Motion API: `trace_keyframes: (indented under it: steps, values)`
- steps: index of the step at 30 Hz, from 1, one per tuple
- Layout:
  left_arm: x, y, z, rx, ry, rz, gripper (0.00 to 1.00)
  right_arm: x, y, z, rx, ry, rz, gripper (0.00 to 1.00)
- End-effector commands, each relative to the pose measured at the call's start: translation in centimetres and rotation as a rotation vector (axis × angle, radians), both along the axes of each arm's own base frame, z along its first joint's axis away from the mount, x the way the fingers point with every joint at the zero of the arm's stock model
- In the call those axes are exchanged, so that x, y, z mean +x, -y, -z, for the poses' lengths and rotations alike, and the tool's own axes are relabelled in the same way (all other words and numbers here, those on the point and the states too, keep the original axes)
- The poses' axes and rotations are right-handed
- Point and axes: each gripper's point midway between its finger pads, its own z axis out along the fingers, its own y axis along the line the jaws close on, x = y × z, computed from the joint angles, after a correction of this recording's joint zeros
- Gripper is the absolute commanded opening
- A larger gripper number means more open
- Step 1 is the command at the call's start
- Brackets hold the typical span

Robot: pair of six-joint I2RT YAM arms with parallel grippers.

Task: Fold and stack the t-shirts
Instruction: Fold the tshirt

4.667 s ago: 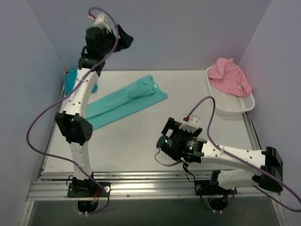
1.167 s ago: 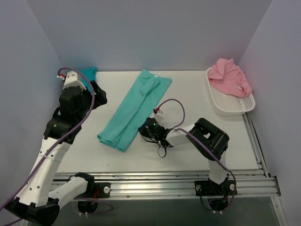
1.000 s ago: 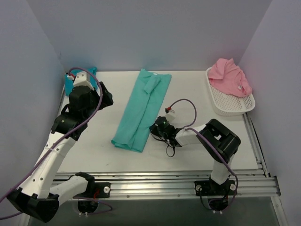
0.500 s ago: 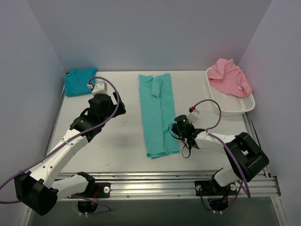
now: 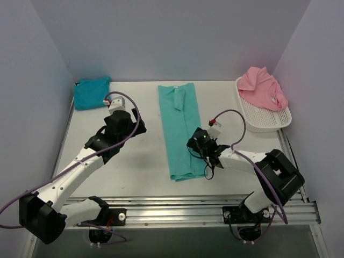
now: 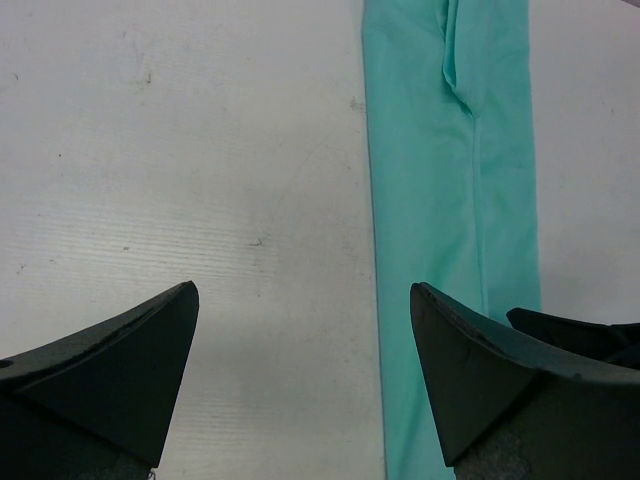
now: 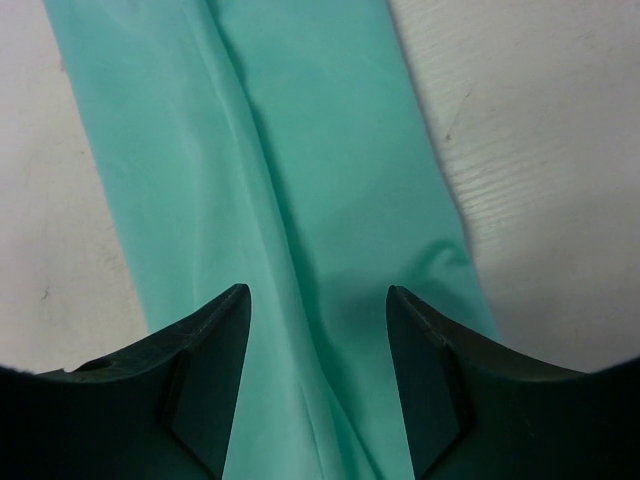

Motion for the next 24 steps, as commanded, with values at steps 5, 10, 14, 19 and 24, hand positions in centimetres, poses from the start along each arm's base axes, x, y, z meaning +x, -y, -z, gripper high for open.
trace_keyframes:
  steps: [5, 10, 14, 19, 24]
  values:
    - [-1.6, 1.8, -1.0, -0.09, 0.051, 0.027, 0.97, -0.7, -1.2, -5.8, -0.125, 0.103, 0.022, 0.59]
    - [-5.6, 5.4, 1.2, -0.13, 0.02, 0.12, 0.98, -2.9, 0.7, -9.8, -0.106, 0.168, 0.052, 0.65]
    - [-9.2, 8.5, 4.1, -0.198, -0.032, 0.176, 0.98, -6.1, 3.2, -9.6, -0.093, 0.131, 0.049, 0.66]
    - [-12.5, 11.4, 8.3, -0.244, -0.095, 0.227, 0.98, -9.1, 5.9, -9.4, -0.039, 0.109, 0.072, 0.67]
    - [-14.0, 12.9, 10.8, -0.288, -0.124, 0.213, 0.99, -10.7, 5.5, -7.3, 0.013, 0.051, 0.026, 0.71]
